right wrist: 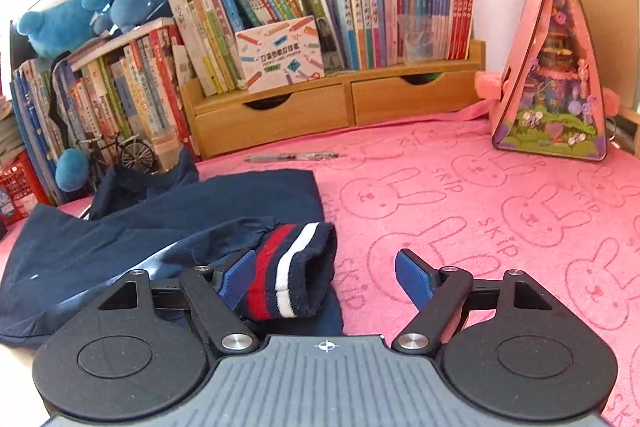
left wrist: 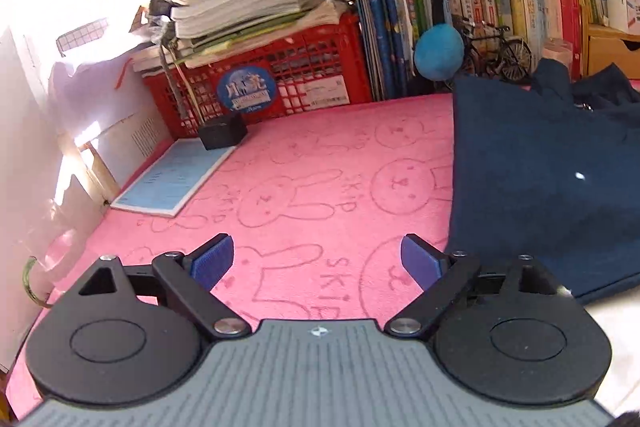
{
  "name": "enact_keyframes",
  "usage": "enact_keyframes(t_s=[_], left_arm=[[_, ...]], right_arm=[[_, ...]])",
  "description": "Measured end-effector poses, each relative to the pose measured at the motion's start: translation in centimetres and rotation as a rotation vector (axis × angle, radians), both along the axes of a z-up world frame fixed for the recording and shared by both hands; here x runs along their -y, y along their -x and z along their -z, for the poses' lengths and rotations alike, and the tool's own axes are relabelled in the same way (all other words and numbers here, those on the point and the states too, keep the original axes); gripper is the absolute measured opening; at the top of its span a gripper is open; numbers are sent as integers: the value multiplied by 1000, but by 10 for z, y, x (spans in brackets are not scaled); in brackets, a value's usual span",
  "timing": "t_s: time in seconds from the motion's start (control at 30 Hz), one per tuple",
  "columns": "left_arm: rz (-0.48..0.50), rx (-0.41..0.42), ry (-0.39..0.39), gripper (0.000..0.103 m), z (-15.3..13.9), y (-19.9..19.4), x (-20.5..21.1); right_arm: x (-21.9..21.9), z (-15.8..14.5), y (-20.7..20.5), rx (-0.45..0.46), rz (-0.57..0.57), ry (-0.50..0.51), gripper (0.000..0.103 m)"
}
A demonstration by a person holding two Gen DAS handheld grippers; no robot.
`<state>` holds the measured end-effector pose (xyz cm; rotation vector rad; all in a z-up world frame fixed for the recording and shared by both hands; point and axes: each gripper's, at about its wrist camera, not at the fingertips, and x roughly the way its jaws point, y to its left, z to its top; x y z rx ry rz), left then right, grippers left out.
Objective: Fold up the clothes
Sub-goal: 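Grasp the striped cuff with the right gripper while the left gripper holds the sleeve, then fold the sleeve across the jacket front with the right gripper and release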
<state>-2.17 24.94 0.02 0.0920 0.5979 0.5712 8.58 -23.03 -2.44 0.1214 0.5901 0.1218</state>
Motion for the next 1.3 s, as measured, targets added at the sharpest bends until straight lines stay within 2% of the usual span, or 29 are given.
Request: enact_keyframes(t_s=[0.13,0.2,0.23,0.3,0.4,0.5,0.57,0.63,0.67,0.73,0.83,0.9,0.97,1.0,1.03,1.1,1.2,1.3], left_arm=[[287,50,63,98,-25,-35,35],[437,72,97,98,-37,-53,53],[506,74,129,98,-35,-66,63],[647,54,201,99,-20,-97,86],[594,-48,176,98,10,-141,105],[419,-154,95,97,41,-169,92],[321,-166,53,101,54,-173,66],[271,-142,127,103,56,-168,37],[249,-135,177,103,56,-164,24],[224,-123,156,103,56,-155,14],[197,-118,117,103,55,-147,6],[188,-120,129,103,53,-145,2],[171,-127,138,103,49,-144,0],[167,-129,143,103,45,-141,0],[184,-119,142,99,40,-135,1],[256,-86,139,97,29,-119,10],[383,-56,143,98,12,-95,36],[440,-92,79,100,12,-85,58]], right_arm=[[-12,15,-25,-92,-54,-39,77],[-18,23,-38,-138,-82,-59,71],[-21,27,-44,-161,-95,-68,62],[-26,30,-49,-162,-109,-58,55],[-38,28,-56,-127,-163,-12,44],[-50,20,-74,-87,-221,-7,41],[-54,15,-83,-51,-265,-56,37],[-54,8,-90,13,-351,-162,35],[-53,6,-90,29,-358,-181,35],[-55,3,-92,32,-325,-134,35],[-51,19,-100,-66,-278,-12,36],[-38,34,-100,-122,-244,40,41],[-16,38,-97,-123,-170,50,52],[-4,38,-94,-121,-127,45,53],[7,38,-92,-120,-84,40,54],[11,26,-81,-56,-99,4,54],[-31,7,-66,13,-263,18,54],[-102,3,-52,27,-484,57,54]])
